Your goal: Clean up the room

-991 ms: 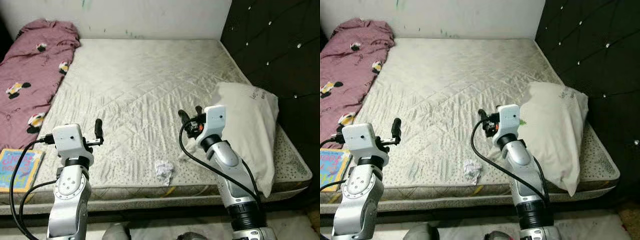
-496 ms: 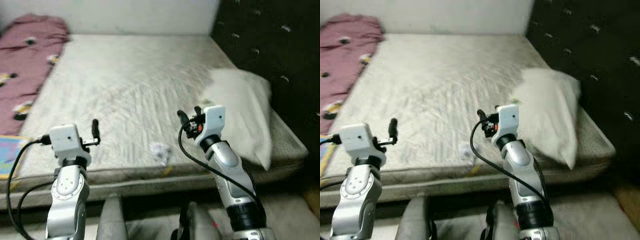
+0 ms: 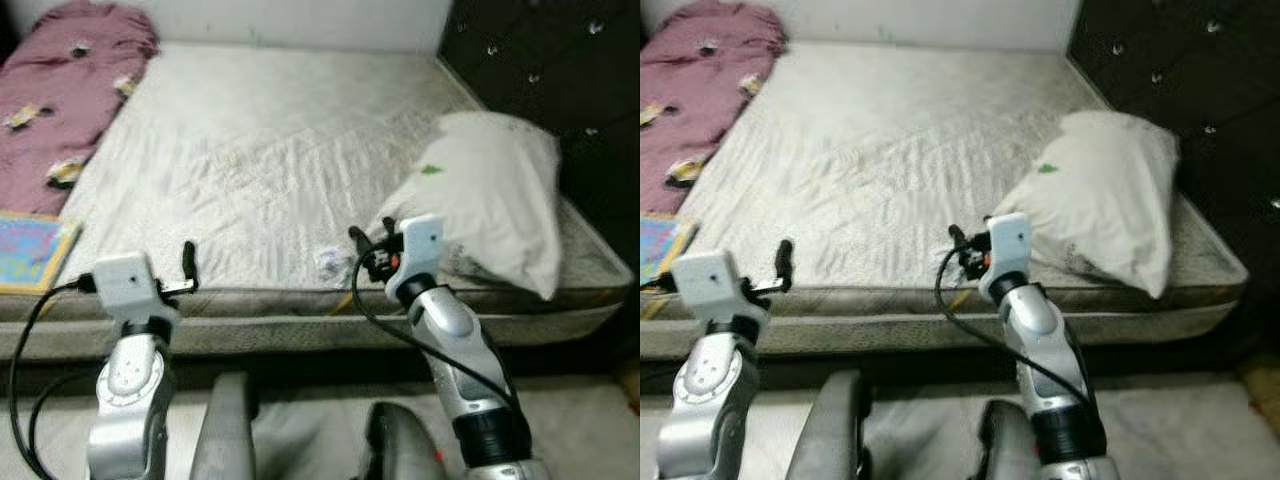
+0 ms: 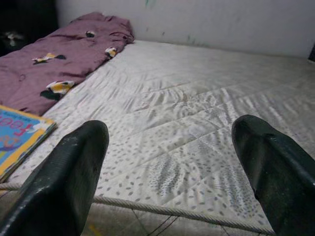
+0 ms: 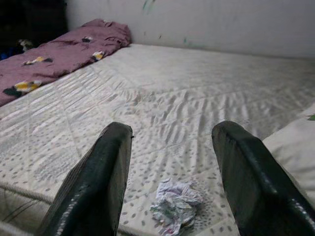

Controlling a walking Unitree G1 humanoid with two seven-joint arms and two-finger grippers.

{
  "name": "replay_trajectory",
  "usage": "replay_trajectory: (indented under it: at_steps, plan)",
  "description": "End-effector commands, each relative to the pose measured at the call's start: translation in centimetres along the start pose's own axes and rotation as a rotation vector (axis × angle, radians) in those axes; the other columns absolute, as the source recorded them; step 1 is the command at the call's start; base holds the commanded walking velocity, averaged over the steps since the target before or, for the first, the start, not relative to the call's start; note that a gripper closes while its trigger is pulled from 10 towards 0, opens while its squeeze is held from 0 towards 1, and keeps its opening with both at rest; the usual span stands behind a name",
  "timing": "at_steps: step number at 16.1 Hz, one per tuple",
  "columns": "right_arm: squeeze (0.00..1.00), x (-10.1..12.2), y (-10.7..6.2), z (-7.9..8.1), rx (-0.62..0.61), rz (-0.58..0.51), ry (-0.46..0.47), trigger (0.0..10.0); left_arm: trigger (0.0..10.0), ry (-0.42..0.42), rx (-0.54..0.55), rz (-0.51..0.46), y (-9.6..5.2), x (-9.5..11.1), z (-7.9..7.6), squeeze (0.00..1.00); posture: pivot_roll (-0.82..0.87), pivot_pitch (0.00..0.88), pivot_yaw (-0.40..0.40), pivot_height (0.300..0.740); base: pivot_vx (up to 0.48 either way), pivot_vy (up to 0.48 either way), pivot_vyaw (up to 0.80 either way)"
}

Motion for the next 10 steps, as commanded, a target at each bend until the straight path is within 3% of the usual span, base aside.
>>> replay_trajectory:
  at_steps: [1,10]
  plan:
    - [0.0,0.84,0.13,0.22,0.009,-0.019,-0.005,10.0,10.0,0.0,-0.003,-0.011,-0.02,0.45,0.24,0.0,-0.02,0.067,-0.053,0.613,0.0,0.0,0.0]
    - [0.0,0.52,0.49,0.96,0.046,0.0,-0.007,10.0,10.0,0.002,-0.012,-0.02,-0.67,0.64,-0.11,0.0,0.0,0.072,-0.068,0.613,0.277,0.0,0.0]
Point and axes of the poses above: a point about 5 cm out from each wrist's last joint towards the gripper, its own y axis pointing out of the wrist towards the gripper, its own x axis along the axis of the wrist's last joint, z = x × y, the point moved 6 cm from there along y, pointing out of the wrist towards the gripper, and after that the axes turned 13 degrees about y, right-handed, at the moved point
